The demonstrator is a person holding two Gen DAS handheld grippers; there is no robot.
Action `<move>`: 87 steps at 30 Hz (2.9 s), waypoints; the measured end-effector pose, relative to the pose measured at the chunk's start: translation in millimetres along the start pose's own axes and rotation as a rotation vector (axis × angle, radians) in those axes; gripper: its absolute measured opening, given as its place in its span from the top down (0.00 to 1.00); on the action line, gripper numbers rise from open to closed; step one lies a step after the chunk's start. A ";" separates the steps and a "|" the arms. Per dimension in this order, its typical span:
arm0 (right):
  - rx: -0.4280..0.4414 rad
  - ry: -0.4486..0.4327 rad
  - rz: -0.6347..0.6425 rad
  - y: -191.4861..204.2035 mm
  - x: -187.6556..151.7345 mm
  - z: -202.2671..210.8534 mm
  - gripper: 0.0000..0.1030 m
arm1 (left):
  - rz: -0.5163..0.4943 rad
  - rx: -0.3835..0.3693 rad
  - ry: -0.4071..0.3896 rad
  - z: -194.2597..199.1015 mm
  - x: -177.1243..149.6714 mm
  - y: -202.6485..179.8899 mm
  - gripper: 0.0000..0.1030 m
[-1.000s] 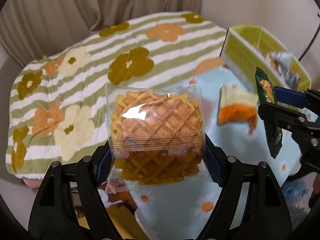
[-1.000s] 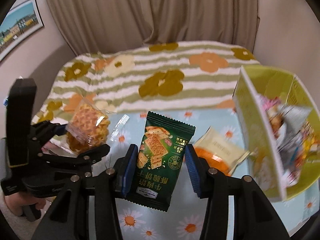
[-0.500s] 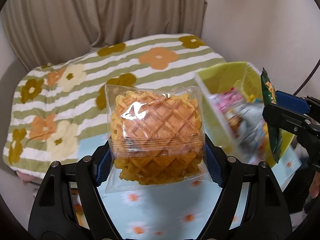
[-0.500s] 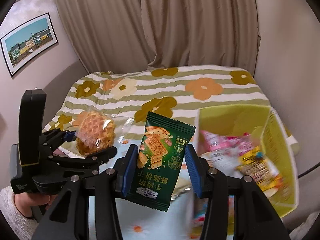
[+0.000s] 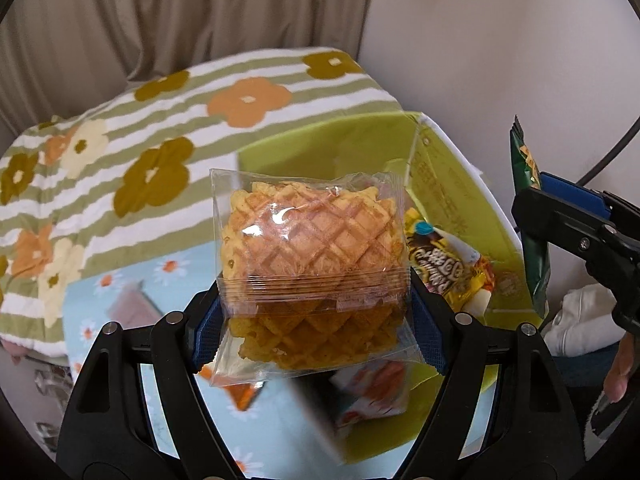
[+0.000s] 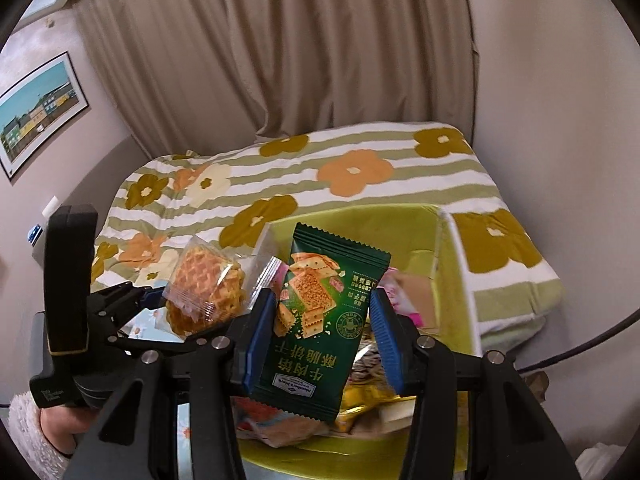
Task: Organize snacks
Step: 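Carry both packs over the cardboard box and lower them toward the other snacks, then withdraw both grippers from the box and move them over the remaining packs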
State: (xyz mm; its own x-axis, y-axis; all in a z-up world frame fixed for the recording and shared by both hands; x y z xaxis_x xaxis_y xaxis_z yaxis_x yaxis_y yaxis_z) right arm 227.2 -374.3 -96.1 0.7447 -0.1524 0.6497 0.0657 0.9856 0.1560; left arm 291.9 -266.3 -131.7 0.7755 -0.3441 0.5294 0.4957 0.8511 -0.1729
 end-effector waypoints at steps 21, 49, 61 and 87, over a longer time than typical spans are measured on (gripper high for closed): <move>0.004 0.071 -0.081 -40.1 -7.7 -30.4 0.57 | 0.023 -0.002 0.020 -9.4 -0.6 4.4 0.00; 0.017 0.044 -0.084 -40.4 -7.6 -29.8 0.57 | -0.032 -0.018 -0.006 4.9 -1.9 -14.1 0.00; 0.036 0.047 -0.082 -38.1 -6.7 -21.4 0.57 | 0.028 0.000 -0.006 19.4 -21.6 7.1 0.00; 0.029 -0.034 0.011 163.7 -28.5 -0.6 0.00 | 0.066 0.054 -0.038 117.8 -100.5 228.2 0.00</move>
State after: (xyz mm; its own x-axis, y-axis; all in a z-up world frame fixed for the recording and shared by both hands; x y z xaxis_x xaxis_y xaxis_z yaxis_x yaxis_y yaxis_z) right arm 217.2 -208.6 -89.6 0.7226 -0.1449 0.6759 0.0386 0.9847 0.1699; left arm 281.0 9.3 -126.5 0.7902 -0.2721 0.5491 0.4214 0.8919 -0.1644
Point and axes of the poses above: each gripper's, at about its wrist camera, not at the fingertips, and z roughly against the way its jaws point, y to its left, x to its top, the point moved 2 cm from there along -z, roughly the way its jaws point, and after that the axes turned 6 degrees about -x, right-handed, at the moved point
